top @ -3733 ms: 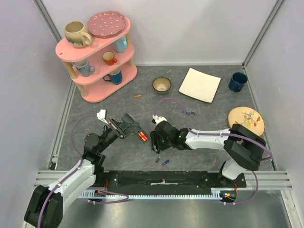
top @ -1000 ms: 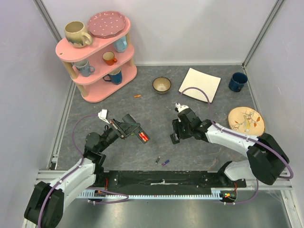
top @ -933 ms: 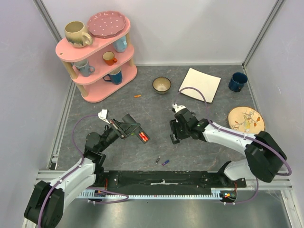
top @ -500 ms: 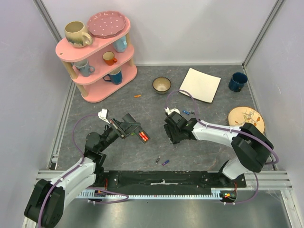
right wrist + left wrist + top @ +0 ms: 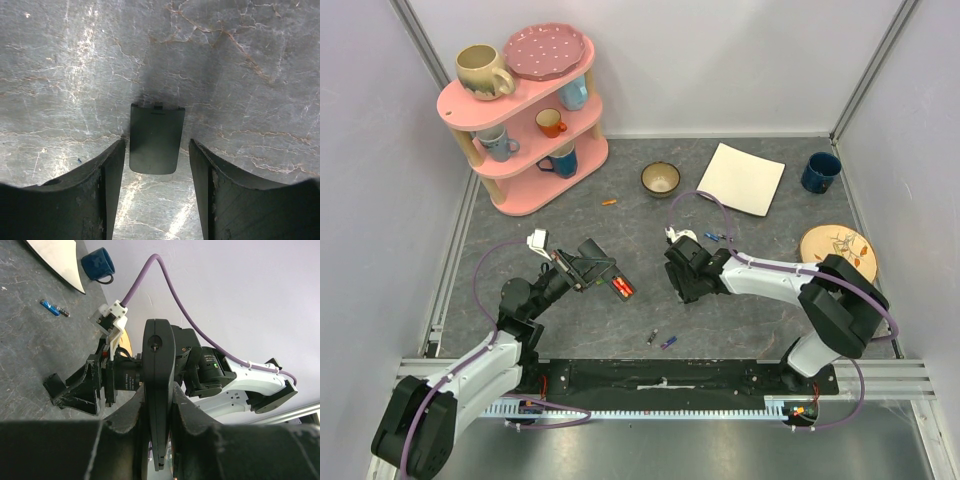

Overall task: Load the batteries into the remote control
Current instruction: Pick up the battery cover at the center of the board.

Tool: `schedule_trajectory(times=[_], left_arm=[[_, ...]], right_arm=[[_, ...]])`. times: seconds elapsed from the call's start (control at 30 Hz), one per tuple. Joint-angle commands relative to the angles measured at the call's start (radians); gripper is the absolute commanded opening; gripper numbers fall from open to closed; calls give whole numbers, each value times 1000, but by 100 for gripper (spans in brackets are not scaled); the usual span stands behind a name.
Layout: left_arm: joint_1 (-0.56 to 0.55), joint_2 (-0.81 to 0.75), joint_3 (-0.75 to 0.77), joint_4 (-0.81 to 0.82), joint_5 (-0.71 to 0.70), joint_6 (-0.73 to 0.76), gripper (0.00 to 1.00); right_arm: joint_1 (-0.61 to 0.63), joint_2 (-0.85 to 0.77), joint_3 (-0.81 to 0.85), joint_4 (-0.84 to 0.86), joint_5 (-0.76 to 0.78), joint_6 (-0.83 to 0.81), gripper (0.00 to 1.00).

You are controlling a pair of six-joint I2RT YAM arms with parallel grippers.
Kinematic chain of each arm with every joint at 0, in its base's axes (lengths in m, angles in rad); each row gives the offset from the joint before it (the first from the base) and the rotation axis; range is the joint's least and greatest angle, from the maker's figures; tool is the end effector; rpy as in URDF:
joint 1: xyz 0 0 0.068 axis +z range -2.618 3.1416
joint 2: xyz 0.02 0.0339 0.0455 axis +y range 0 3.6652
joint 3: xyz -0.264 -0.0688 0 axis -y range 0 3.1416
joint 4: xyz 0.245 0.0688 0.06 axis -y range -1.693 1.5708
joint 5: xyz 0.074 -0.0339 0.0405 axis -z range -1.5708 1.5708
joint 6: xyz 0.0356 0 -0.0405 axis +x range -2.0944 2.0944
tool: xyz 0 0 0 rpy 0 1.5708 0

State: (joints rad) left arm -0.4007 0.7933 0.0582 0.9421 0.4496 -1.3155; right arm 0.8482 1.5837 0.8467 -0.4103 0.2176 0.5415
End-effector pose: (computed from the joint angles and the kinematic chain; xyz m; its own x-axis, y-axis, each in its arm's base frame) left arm 0.1418 -0.0769 0.2036 -0.6711 -0.6621 -0.3336 0.3707 0.0900 -0.9244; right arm 0.1974 0.2123 0.1581 -0.8639 -0.2189 -0.4536 -0.2666 0.9628 0.0432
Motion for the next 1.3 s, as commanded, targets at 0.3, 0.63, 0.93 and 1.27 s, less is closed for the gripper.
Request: schedule_trajectory(times=[0.3,0.63,0.93,1.27], left_arm=[[3,-14,-46,60,14,7,2],[2,1,-29,47,24,18,2],[-19,128,37,112,29,22,2],[-90,380,132,282,-21,21,2]], right_arm=[[5,36,-44,33,-9,9,52],[5,3,-90,42,-17,17,28],[5,-169,-22,-68,-3,14,20],[5,-341,130,-286,-11,-41,20]])
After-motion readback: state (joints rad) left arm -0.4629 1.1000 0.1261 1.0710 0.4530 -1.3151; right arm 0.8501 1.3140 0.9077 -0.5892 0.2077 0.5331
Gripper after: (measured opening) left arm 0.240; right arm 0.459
